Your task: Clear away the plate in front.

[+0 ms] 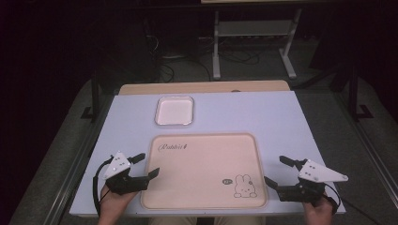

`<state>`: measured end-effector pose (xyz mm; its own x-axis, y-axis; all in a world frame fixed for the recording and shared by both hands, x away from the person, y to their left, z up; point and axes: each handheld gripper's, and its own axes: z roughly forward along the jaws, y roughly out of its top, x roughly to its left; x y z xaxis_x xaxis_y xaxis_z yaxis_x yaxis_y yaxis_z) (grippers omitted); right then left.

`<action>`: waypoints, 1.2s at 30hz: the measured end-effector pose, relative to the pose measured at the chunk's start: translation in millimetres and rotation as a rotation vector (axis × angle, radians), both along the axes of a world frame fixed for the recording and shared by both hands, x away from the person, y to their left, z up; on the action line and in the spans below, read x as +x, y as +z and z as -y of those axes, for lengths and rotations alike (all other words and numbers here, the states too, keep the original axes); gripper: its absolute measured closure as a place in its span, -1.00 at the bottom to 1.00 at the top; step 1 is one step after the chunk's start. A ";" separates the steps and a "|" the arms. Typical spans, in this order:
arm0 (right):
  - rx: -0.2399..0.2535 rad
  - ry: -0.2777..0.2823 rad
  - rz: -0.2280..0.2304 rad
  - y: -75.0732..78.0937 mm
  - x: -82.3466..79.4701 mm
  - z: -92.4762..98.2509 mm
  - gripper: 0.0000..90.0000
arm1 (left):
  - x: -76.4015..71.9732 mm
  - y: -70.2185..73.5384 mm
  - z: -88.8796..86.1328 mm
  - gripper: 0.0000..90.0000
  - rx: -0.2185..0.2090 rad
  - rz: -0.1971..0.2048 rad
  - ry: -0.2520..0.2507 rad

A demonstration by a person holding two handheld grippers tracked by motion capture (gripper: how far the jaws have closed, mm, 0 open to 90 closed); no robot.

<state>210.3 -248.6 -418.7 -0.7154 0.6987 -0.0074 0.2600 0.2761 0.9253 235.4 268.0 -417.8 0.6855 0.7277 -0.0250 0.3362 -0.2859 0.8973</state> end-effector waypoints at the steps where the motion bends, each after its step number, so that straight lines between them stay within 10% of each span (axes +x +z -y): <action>1: -0.001 0.001 -0.001 0.0 0.0 -0.1 -0.71 | 0.1 -0.1 0.0 -0.47 0.002 0.000 0.000; 36: -0.008 0.003 -0.002 -0.3 -0.1 -0.3 -0.71 | 0.9 -2.9 -4.8 -0.47 -0.008 -0.001 0.016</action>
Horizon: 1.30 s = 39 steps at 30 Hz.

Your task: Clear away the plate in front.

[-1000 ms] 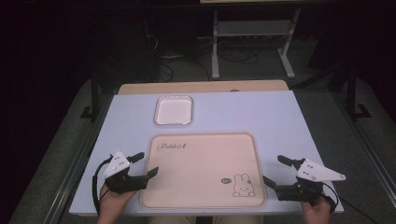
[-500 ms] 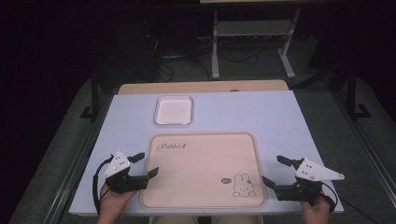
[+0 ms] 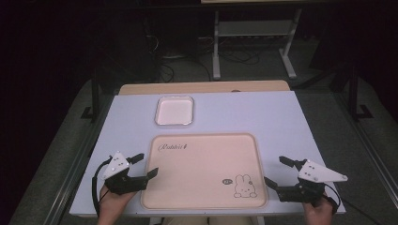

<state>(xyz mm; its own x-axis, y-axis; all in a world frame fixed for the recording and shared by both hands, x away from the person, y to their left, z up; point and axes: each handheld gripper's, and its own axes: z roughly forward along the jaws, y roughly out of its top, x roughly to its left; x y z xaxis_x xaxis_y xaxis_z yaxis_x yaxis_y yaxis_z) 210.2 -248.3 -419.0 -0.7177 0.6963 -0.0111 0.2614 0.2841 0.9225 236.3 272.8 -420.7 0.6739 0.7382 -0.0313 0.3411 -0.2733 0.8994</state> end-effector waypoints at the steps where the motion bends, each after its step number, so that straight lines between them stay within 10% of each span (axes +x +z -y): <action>1: 0.000 0.000 0.000 -0.1 0.1 -0.1 -0.71 | 0.7 -0.1 -0.2 -0.47 -0.005 -0.001 0.001; 14: 0.021 -0.034 -0.003 -1.1 -1.9 7.6 -0.71 | 21.8 6.7 -6.5 -0.48 -0.073 -0.025 0.021; 39: 0.034 -0.043 0.007 -0.4 -4.4 10.7 -0.71 | 94.7 35.5 0.5 -0.44 0.024 -0.073 0.074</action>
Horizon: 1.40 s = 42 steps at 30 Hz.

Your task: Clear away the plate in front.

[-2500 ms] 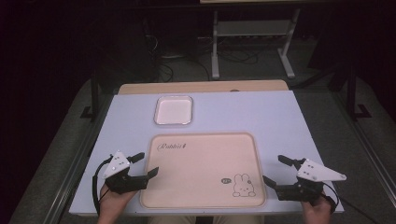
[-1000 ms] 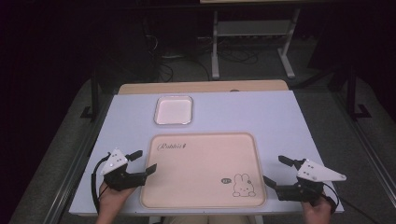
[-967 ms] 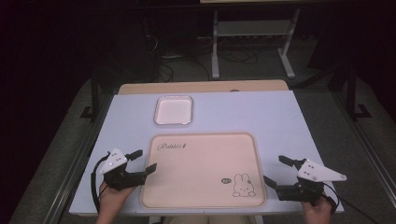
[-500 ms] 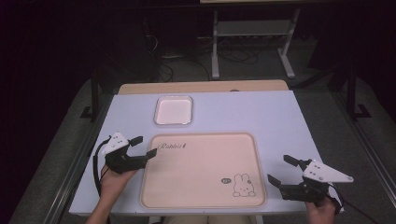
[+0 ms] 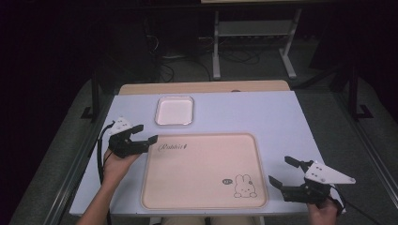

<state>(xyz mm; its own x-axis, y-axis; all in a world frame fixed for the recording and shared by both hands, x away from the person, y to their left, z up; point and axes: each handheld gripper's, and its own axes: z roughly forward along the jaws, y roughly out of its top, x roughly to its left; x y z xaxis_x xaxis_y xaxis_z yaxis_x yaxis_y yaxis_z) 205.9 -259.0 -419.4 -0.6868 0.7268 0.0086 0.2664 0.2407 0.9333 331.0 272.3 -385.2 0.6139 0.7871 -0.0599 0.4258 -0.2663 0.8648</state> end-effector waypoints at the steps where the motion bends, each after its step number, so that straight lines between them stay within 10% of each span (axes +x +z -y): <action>1: -0.001 0.000 0.000 0.1 -0.1 -0.4 -0.71 | 2.2 1.3 0.3 -0.44 -0.001 -0.003 0.004; 24: -0.007 0.005 0.003 0.9 -3.3 0.3 -0.71 | 63.4 20.2 -0.5 -0.44 -0.015 -0.096 0.102; 35: 0.000 0.013 0.011 1.3 -4.5 1.0 -0.71 | 98.1 20.8 8.4 -0.40 0.090 -0.119 0.148; 42: -0.004 0.018 0.013 1.8 -4.6 -0.1 -0.71 | 112.5 9.6 6.8 -0.34 0.060 -0.158 0.191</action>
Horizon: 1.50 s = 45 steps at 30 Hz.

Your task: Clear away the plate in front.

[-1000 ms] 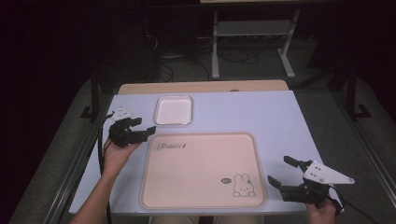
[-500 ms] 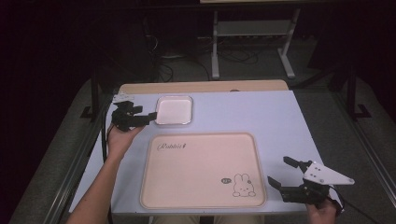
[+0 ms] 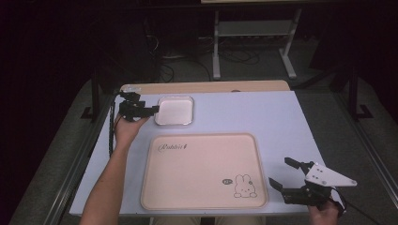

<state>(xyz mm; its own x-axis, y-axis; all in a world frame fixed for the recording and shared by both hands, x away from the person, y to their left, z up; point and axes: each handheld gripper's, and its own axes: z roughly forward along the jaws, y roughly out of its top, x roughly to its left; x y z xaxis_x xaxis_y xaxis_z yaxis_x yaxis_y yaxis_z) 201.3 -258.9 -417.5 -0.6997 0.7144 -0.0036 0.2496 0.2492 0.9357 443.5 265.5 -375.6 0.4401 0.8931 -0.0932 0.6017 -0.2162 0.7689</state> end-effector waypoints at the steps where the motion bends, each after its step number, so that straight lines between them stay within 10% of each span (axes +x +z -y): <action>1: -0.001 0.002 0.000 0.0 0.1 -0.2 -0.71 | 4.0 -6.6 -0.2 -0.34 0.005 -0.026 0.013; 8: -0.006 0.008 -0.002 -0.3 0.2 -2.0 -0.71 | 12.9 -27.5 0.2 -0.20 -0.003 -0.101 0.034; 45: -0.009 0.026 0.014 2.0 -1.9 -4.0 -0.71 | 34.8 -71.3 -0.5 0.40 -0.069 -0.230 0.193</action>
